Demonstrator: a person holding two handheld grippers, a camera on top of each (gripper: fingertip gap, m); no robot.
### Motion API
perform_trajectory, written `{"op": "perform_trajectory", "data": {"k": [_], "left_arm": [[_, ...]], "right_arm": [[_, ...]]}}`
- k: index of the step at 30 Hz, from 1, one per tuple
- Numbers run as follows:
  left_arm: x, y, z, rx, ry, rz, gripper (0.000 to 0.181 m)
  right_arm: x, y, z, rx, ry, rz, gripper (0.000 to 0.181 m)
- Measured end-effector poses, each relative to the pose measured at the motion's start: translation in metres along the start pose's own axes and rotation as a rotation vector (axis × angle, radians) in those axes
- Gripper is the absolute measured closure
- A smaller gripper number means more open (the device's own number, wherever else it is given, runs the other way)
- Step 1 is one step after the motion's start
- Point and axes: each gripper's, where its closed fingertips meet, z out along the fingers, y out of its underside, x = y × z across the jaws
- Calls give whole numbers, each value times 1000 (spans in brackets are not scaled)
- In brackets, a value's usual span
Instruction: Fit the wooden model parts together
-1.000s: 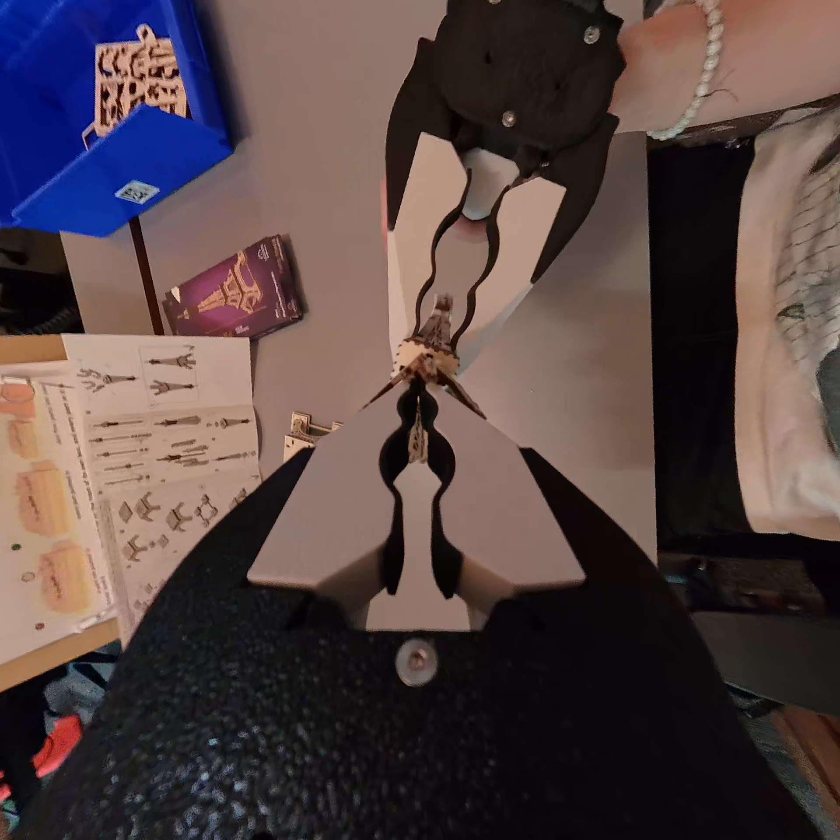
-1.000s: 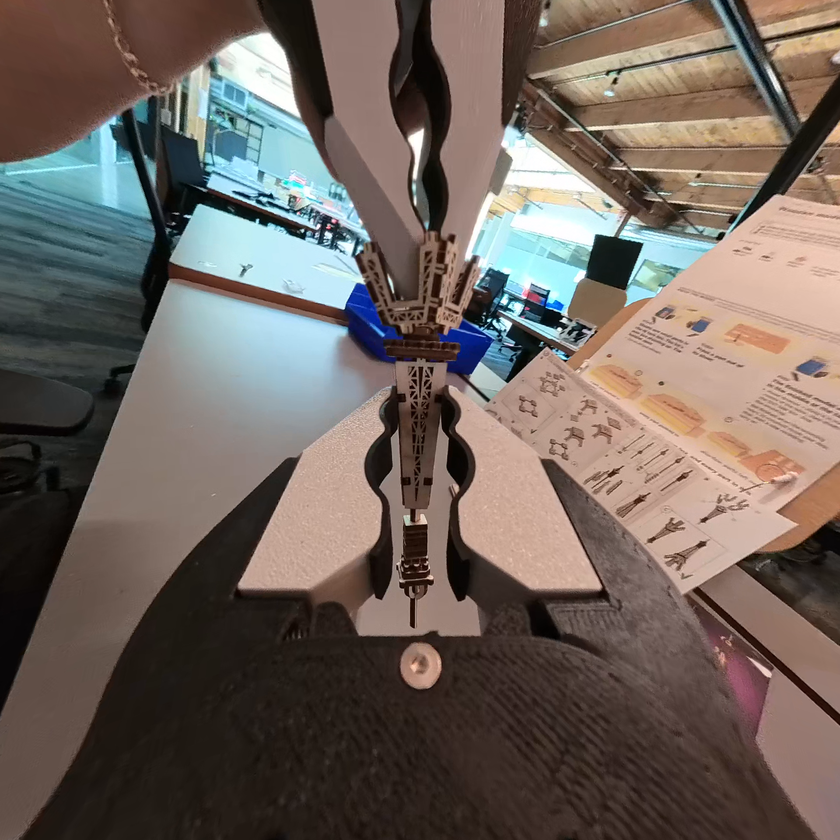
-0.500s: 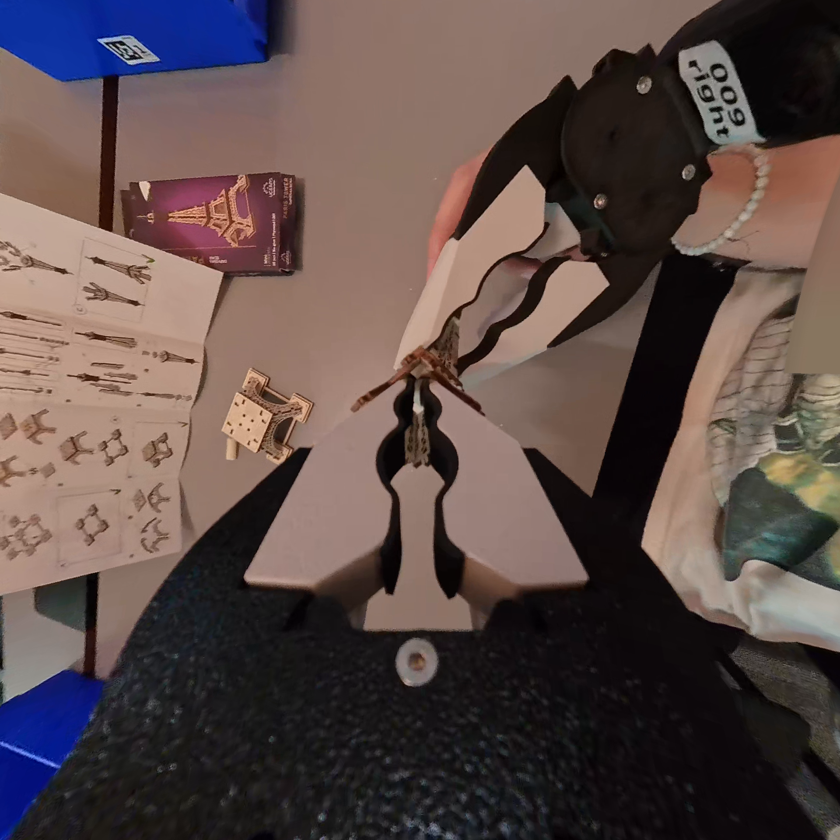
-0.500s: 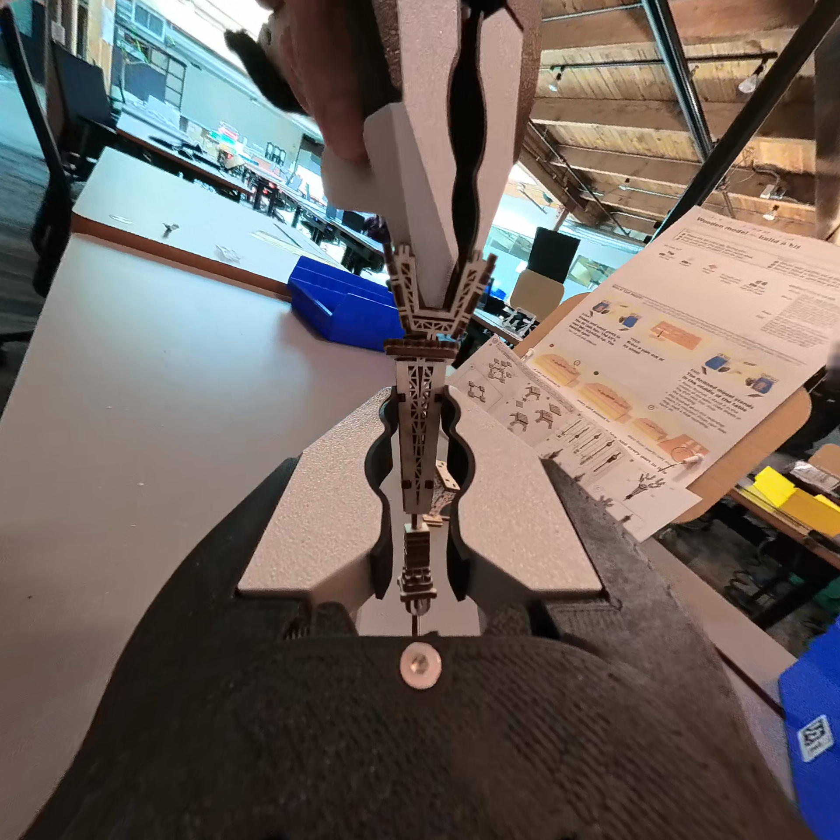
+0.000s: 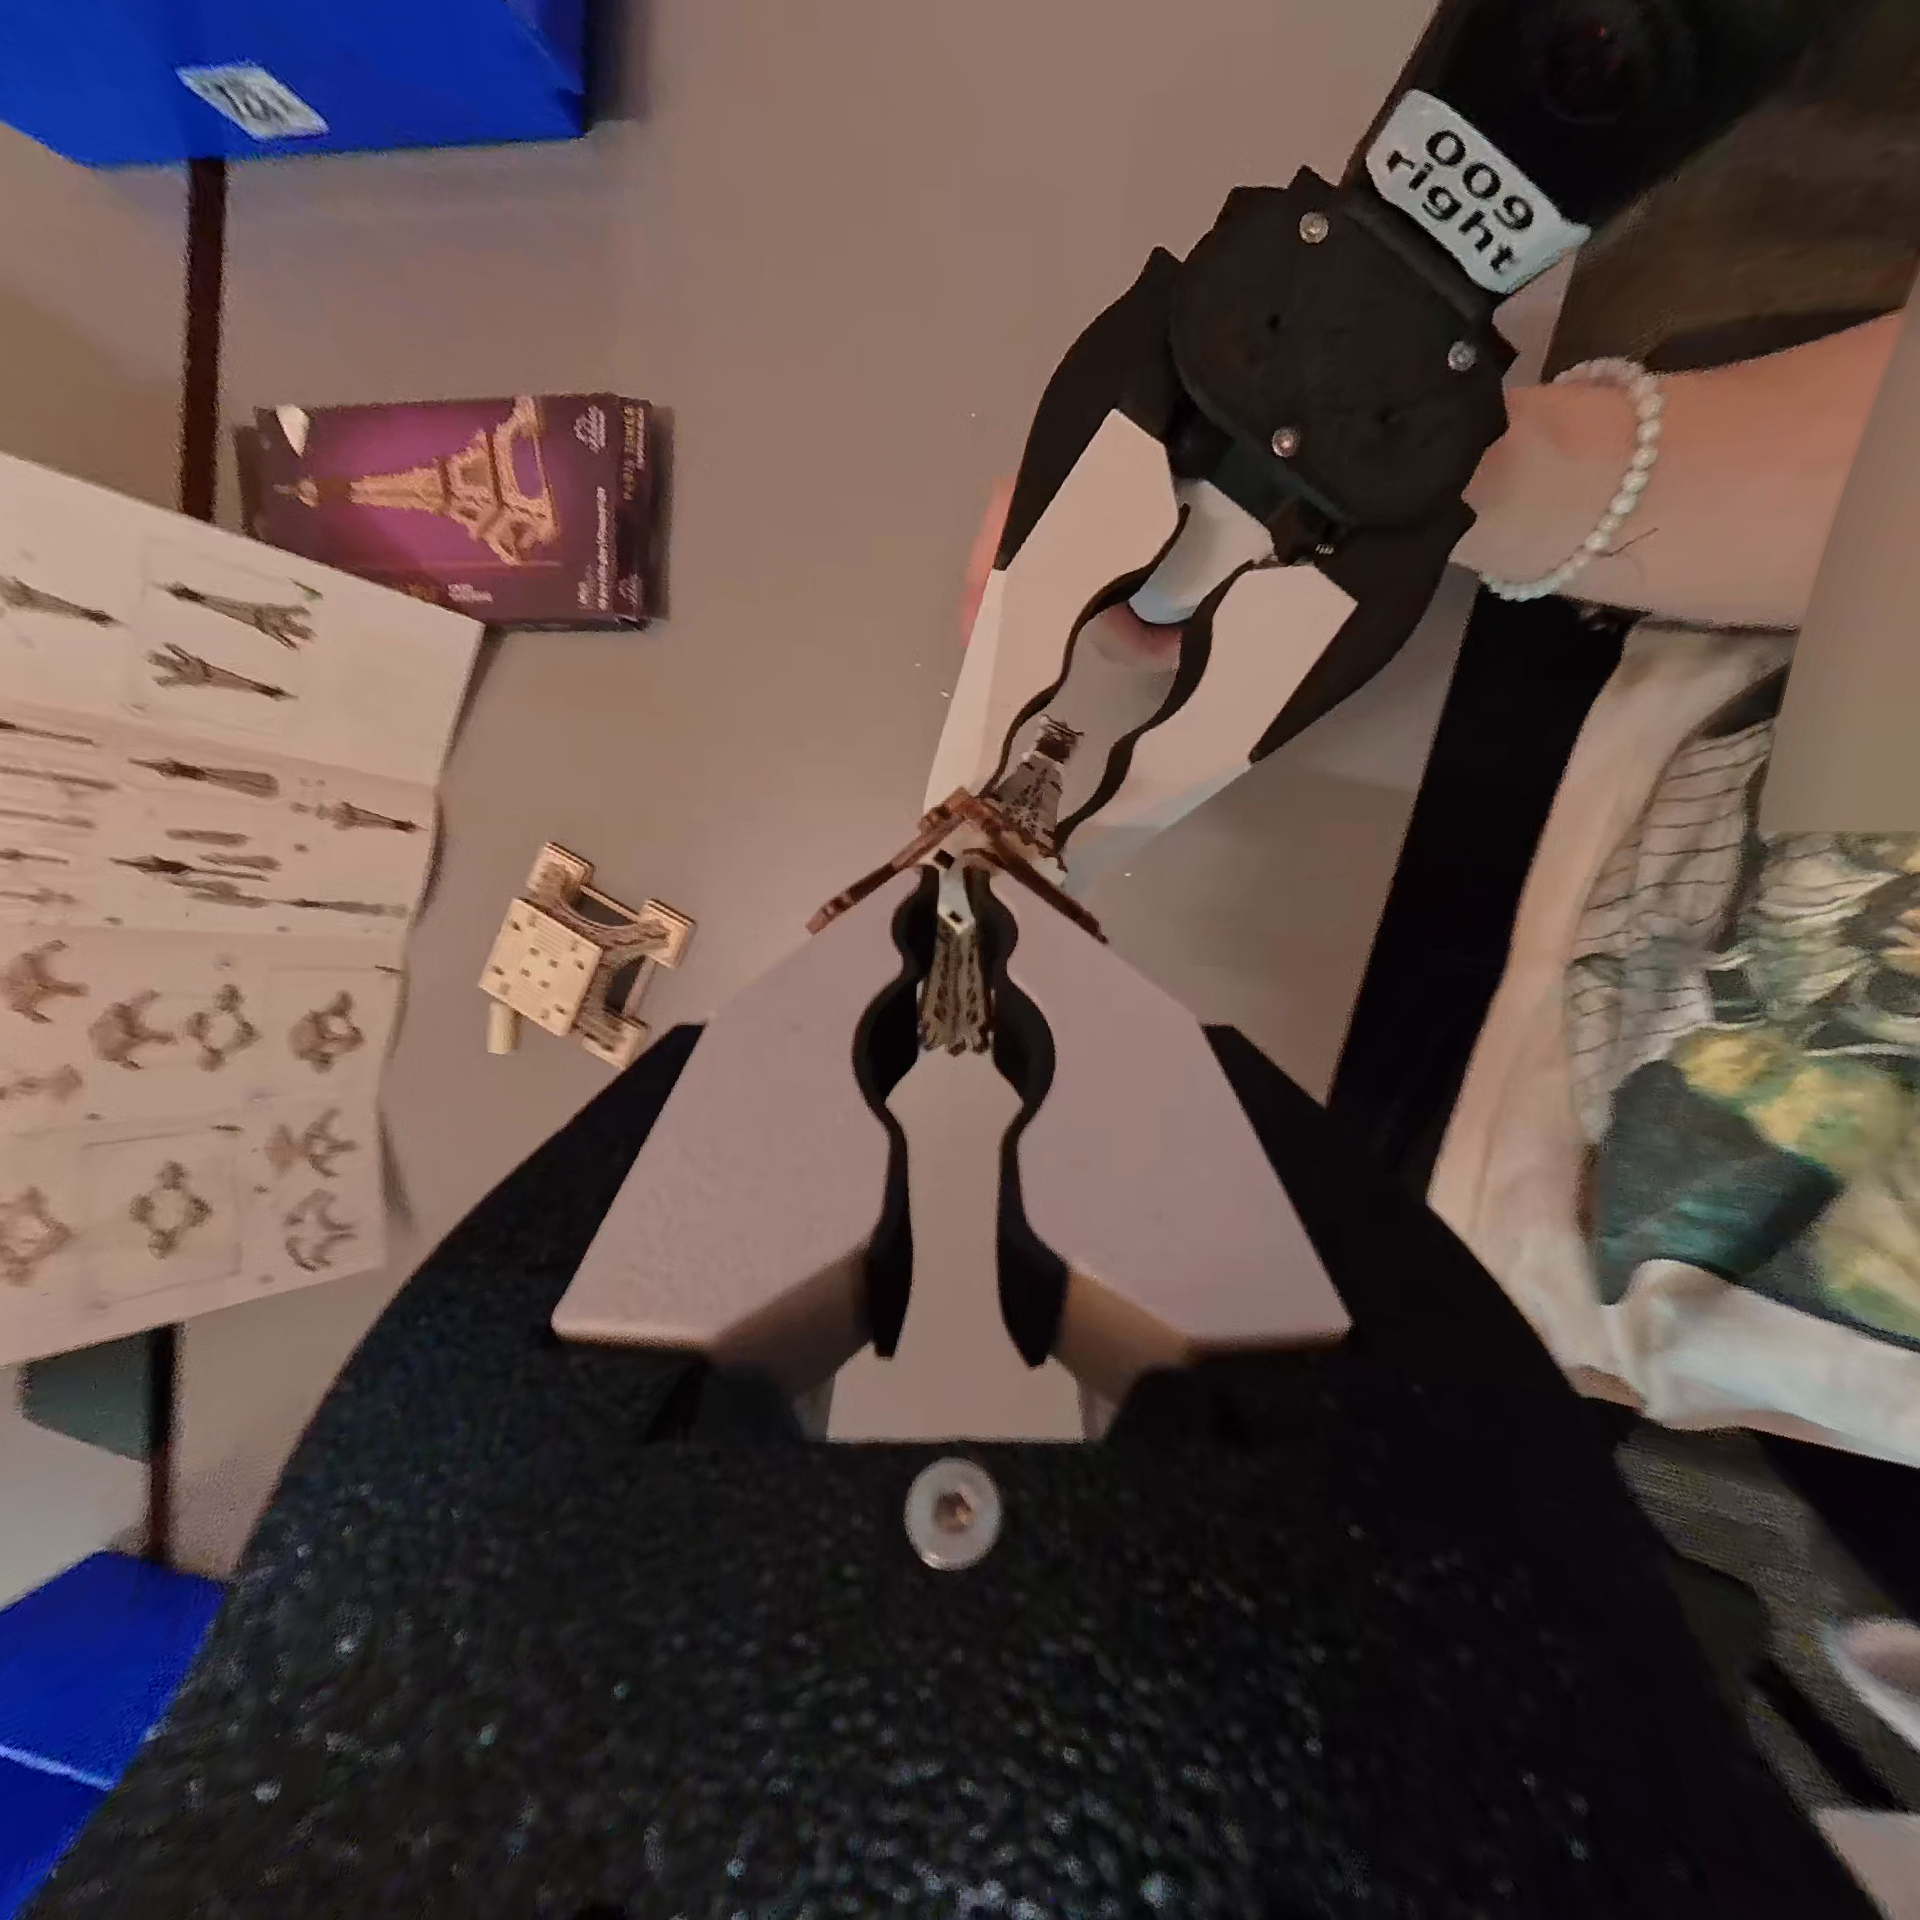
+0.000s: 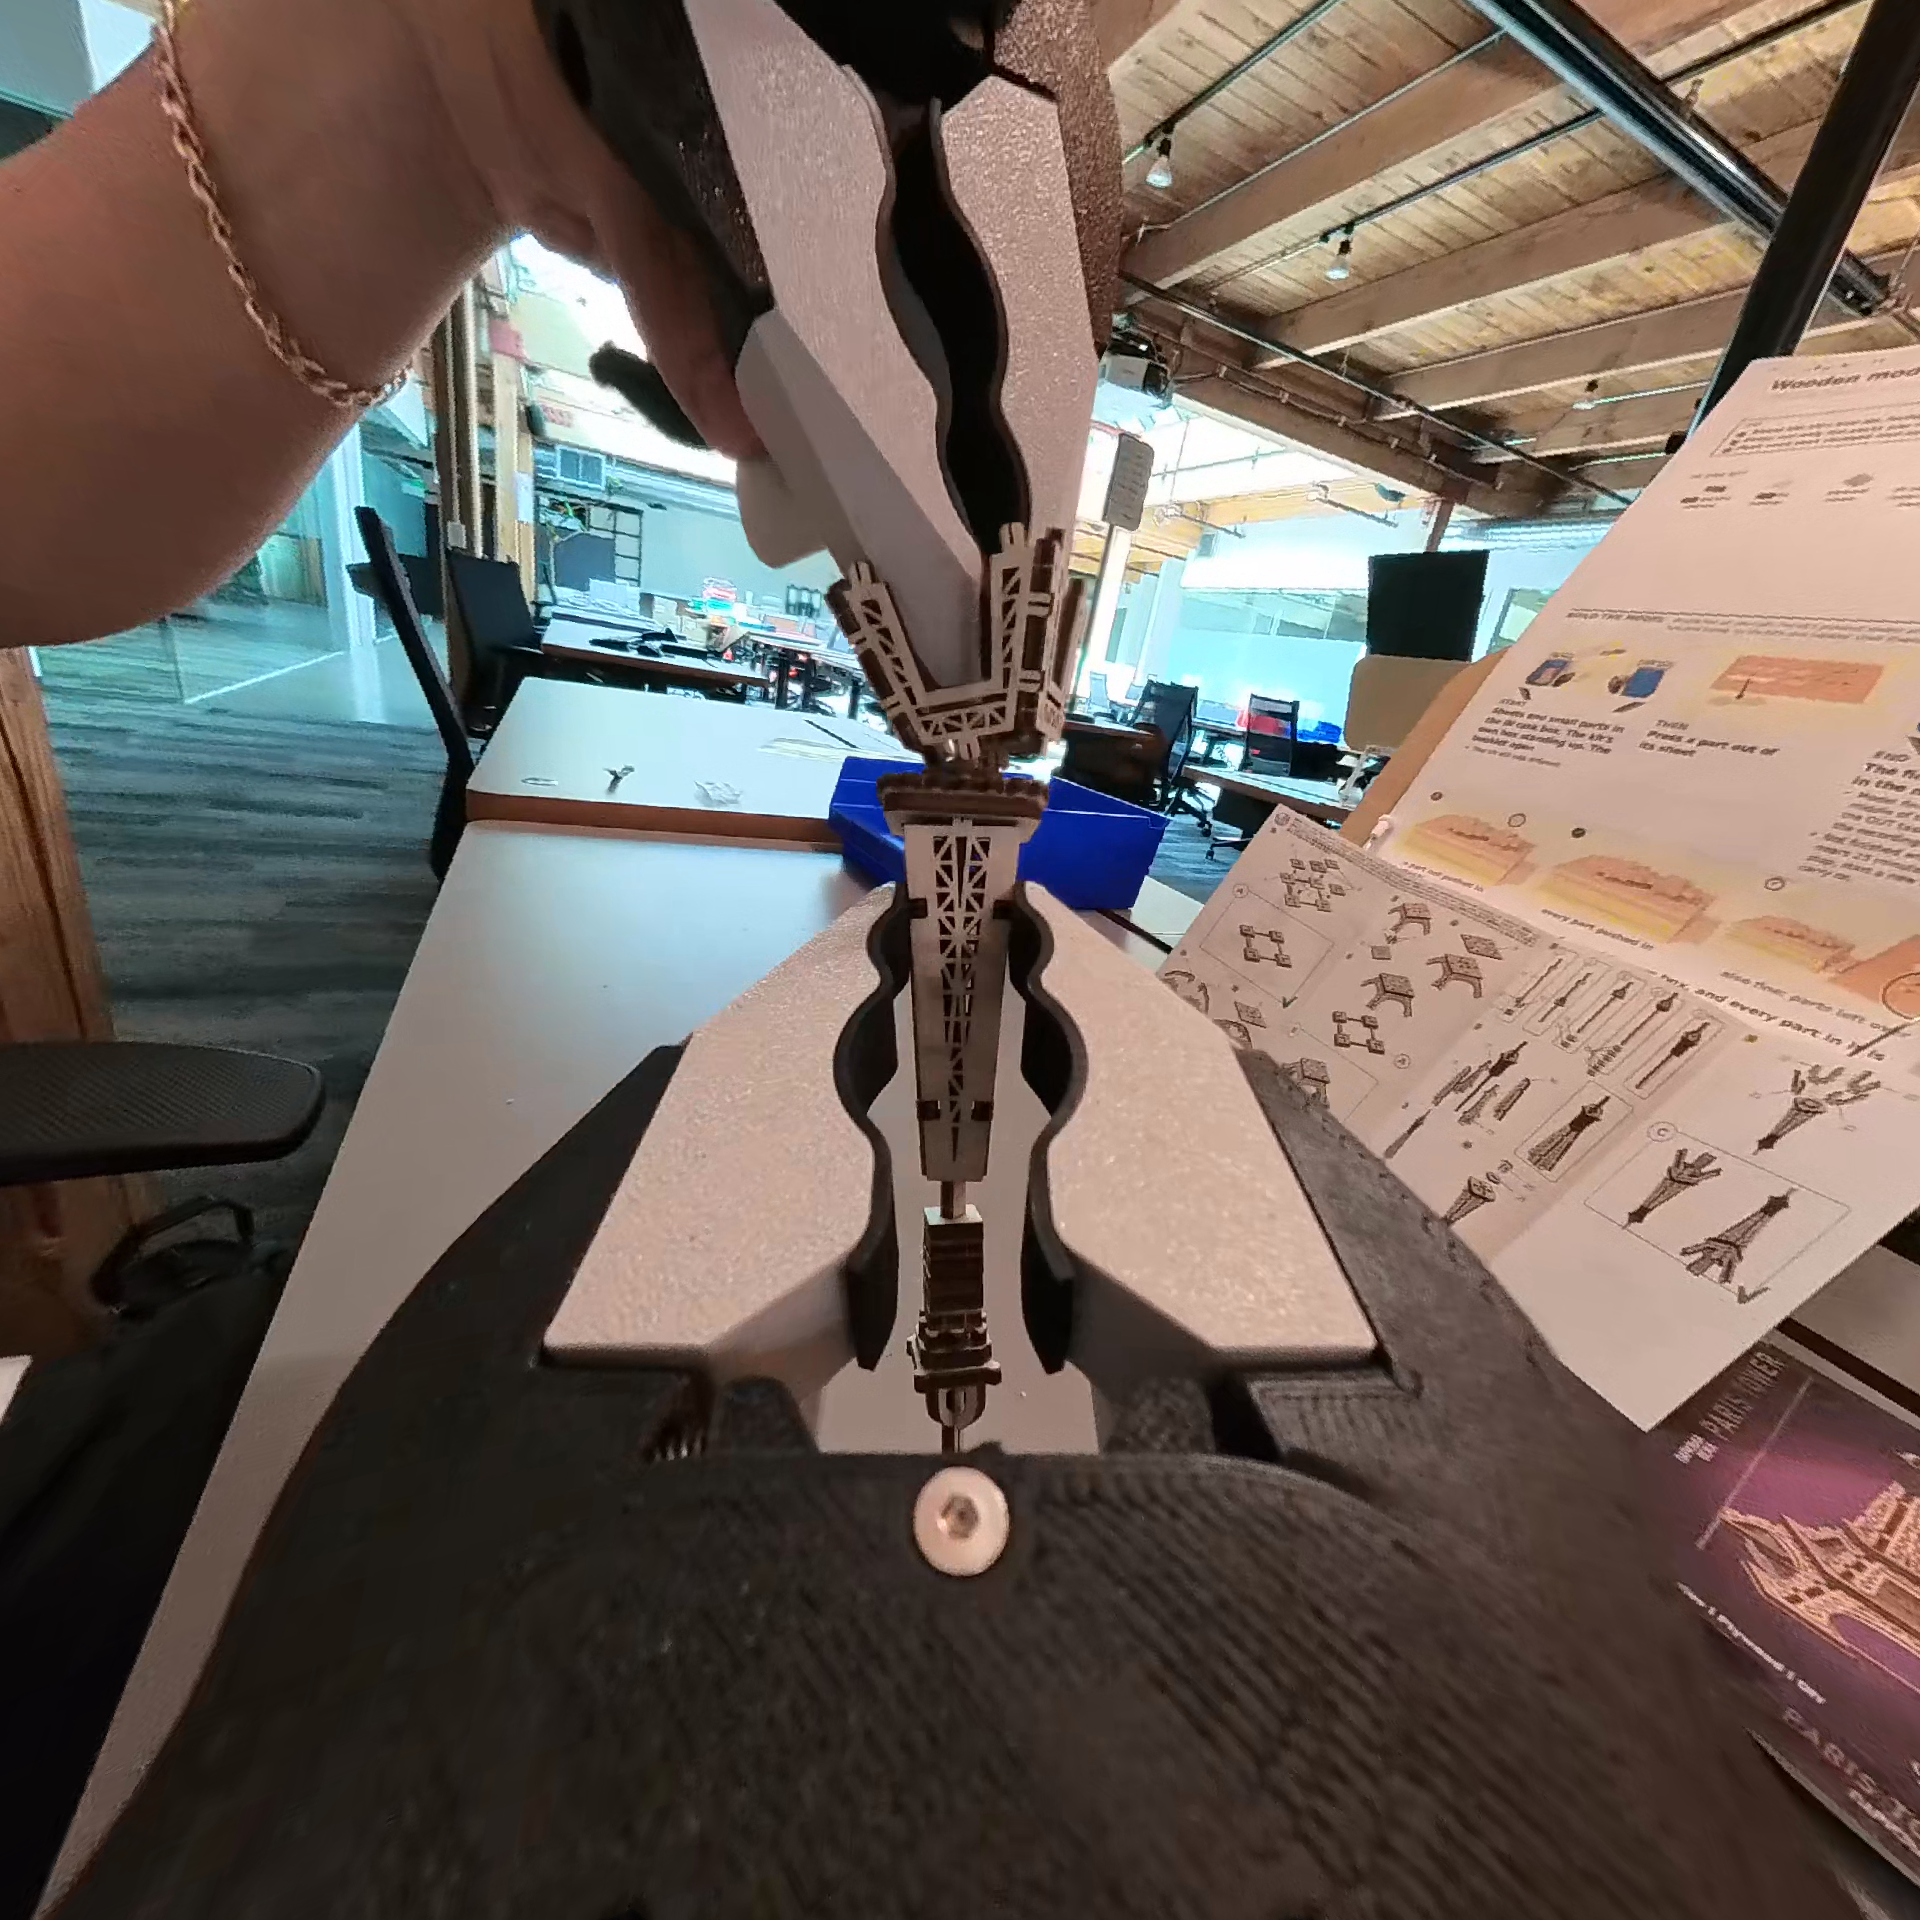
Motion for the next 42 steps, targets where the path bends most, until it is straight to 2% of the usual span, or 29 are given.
{"op": "perform_trajectory", "data": {"k": [1,6,12,21,30,35,42], "left_arm": [[1,2,0,-15,22,-34,176],[-3,8,-1,-54,41,-93,175],[-3,9,-3,-83,90,-144,174],[-8,-13,-6,64,139,-219,171],[-6,-32,-13,219,224,-300,170],[-3,-34,-12,214,236,-309,174],[-4,-37,-11,180,174,-260,173]], "right_arm": [[0,1,0,-6,-1,-5,165],[1,5,3,-42,25,-64,165],[-6,5,8,-10,-11,-5,164],[0,0,6,62,-1,90,165],[11,-17,-7,170,29,82,165],[19,-20,-11,179,91,40,165],[27,-21,-13,115,187,-100,165]]}}
